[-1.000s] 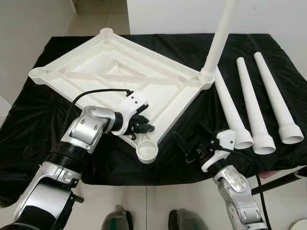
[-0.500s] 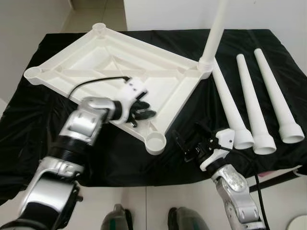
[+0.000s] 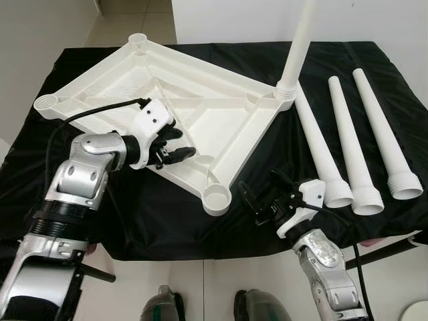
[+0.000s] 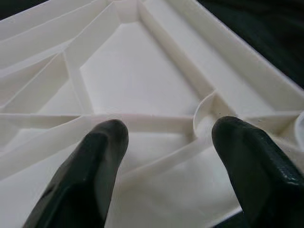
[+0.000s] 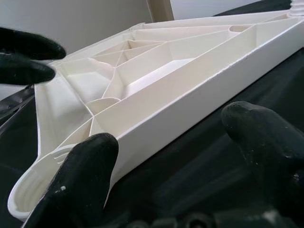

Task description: Building children table

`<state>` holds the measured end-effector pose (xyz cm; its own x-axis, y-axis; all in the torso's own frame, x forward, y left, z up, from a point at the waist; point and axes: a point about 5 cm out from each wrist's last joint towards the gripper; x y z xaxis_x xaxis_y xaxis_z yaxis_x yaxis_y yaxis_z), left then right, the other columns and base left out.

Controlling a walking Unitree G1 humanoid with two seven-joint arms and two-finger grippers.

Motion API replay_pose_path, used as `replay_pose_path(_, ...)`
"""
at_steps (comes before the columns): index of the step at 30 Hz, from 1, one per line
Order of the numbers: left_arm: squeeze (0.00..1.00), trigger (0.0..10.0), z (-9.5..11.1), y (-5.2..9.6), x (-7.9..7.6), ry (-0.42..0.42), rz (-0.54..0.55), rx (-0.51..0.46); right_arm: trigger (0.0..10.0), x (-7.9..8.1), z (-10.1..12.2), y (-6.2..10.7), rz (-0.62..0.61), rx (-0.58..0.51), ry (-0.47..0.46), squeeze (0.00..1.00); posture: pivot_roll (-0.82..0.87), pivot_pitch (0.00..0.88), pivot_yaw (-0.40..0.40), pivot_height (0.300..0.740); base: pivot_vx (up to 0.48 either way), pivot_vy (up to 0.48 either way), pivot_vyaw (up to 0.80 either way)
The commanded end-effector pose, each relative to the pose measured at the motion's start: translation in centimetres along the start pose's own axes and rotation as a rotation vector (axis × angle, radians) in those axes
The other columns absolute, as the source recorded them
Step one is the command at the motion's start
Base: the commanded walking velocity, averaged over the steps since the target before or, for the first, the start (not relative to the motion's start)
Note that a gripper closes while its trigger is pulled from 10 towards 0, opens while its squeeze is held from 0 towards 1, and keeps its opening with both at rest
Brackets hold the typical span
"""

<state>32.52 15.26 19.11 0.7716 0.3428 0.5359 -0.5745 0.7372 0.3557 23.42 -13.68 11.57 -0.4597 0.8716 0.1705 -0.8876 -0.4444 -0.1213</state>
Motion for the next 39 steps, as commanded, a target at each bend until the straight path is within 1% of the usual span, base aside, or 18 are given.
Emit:
replay_pose_path(1, 0.00, 10.0, -0.3, 0.0, -0.4, -0.044, -0.006, 0.024, 10.0, 0.0, -0.3, 0.0, 0.004, 0.012, -0.007, 0.00, -0.14, 0.048, 0.053, 0.740, 0.000, 0.000, 0.00)
replay_pose_path(4, 0.00, 10.0, -0.5, 0.1, -0.6, -0.073, -0.029, 0.031, 10.0, 0.0, -0.4, -0.1, 0.006, 0.013, -0.006, 0.00, -0.14, 0.047, 0.053, 0.740, 0.000, 0.000, 0.00)
replay_pose_path(5, 0.00, 10.0, -1.1, -0.1, -1.2, -0.125, -0.075, 0.045, 10.0, -0.1, -0.3, -0.2, 0.009, 0.013, -0.003, 0.00, -0.15, 0.040, 0.052, 0.740, 0.000, 0.000, 0.00)
replay_pose_path(9, 0.00, 10.0, -1.3, -0.2, -1.5, -0.153, -0.087, 0.050, 10.0, -0.1, -0.3, -0.2, 0.010, 0.012, -0.002, 0.00, -0.15, 0.038, 0.052, 0.740, 0.000, 0.000, 0.00)
replay_pose_path(11, 0.00, 10.0, -1.3, -0.9, -2.1, -0.188, -0.086, 0.050, 10.0, -0.1, -0.4, -0.2, 0.008, 0.011, -0.002, 0.00, -0.15, 0.032, 0.055, 0.740, 0.000, 0.000, 0.00)
replay_pose_path(13, 0.00, 10.0, -1.3, -1.3, -2.3, -0.193, -0.085, 0.047, 10.0, -0.1, -0.4, -0.2, 0.006, 0.010, -0.002, 0.00, -0.15, 0.032, 0.055, 0.740, 0.000, 0.000, 0.00)
replay_pose_path(15, 0.00, 10.0, -1.1, -1.6, -2.9, -0.221, -0.142, 0.033, 10.0, 0.0, -0.4, -0.1, 0.004, 0.009, -0.002, 0.00, -0.16, 0.030, 0.058, 0.740, 0.000, 0.000, 0.00)
replay_pose_path(17, 0.00, 10.0, -1.1, -1.6, -2.9, -0.221, -0.142, 0.033, 10.0, 0.0, -0.4, -0.1, 0.004, 0.009, -0.002, 0.00, -0.16, 0.030, 0.058, 0.740, 0.000, 0.000, 0.00)
replay_pose_path(19, 0.00, 10.0, -1.0, -1.2, -3.4, -0.229, -0.223, 0.017, 10.0, 0.0, -0.3, -0.1, 0.002, 0.007, 0.001, 0.00, -0.17, 0.031, 0.060, 0.740, 0.000, 0.000, 0.00)
replay_pose_path(20, 0.00, 10.0, -1.0, -1.2, -3.4, -0.229, -0.223, 0.017, 10.0, 0.0, -0.3, -0.1, 0.002, 0.007, 0.001, 0.00, -0.17, 0.031, 0.060, 0.740, 0.000, 0.000, 0.00)
replay_pose_path(21, 0.00, 10.0, -0.9, -0.8, -3.7, -0.218, -0.275, 0.005, 10.0, -0.1, -0.3, 0.0, -0.001, 0.008, 0.002, 0.00, -0.17, 0.030, 0.060, 0.740, 0.000, 0.000, 0.00)
replay_pose_path(22, 0.00, 10.0, -0.9, -0.8, -3.7, -0.218, -0.275, 0.005, 10.0, -0.1, -0.3, 0.0, -0.001, 0.008, 0.002, 0.00, -0.17, 0.030, 0.060, 0.740, 0.000, 0.000, 0.00)
replay_pose_path(23, 0.00, 10.0, -0.8, -0.3, -3.9, -0.211, -0.321, -0.014, 10.0, -0.1, -0.3, 0.1, -0.003, 0.009, 0.003, 0.00, -0.17, 0.030, 0.062, 0.740, 0.000, 0.000, 0.00)
replay_pose_path(25, 0.00, 10.0, -0.8, 0.1, -3.9, -0.190, -0.349, -0.018, 10.0, -0.1, -0.3, 0.2, -0.003, 0.010, 0.004, 0.00, -0.17, 0.030, 0.063, 0.740, 0.000, 0.000, 0.00)
replay_pose_path(26, 0.00, 10.0, -0.8, 0.1, -3.9, -0.190, -0.349, -0.018, 10.0, -0.1, -0.3, 0.2, -0.003, 0.010, 0.004, 0.00, -0.17, 0.030, 0.063, 0.740, 0.000, 0.000, 0.00)
replay_pose_path(28, 0.00, 10.0, -0.8, 0.9, -3.2, -0.162, -0.368, -0.028, 10.0, -0.1, -0.4, 0.2, -0.004, 0.011, 0.003, 0.00, -0.16, 0.031, 0.062, 0.740, 0.000, 0.000, 0.00)
replay_pose_path(31, 0.00, 10.0, -1.2, 1.4, -2.9, -0.188, -0.390, -0.001, 10.0, -0.1, -0.4, 0.2, -0.002, 0.012, 0.002, 0.00, -0.16, 0.033, 0.061, 0.740, 0.000, 0.000, 0.00)
replay_pose_path(39, 0.00, 10.0, -2.0, 1.1, -3.0, -0.227, -0.390, 0.037, 10.0, -0.1, -0.4, 0.2, -0.001, 0.013, 0.002, 0.00, -0.16, 0.036, 0.059, 0.740, 0.000, 0.000, 0.00)
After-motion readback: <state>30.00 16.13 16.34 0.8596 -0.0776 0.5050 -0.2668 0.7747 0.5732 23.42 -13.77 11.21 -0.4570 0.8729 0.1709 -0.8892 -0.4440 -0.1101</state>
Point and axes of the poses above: a point about 5 cm out from each wrist's last joint towards the gripper, its own y axis pointing back from the gripper into the wrist, its own z axis along the axis of the wrist's last joint, x = y × z, and after that the axes turned 14 degrees about -y, right-handed
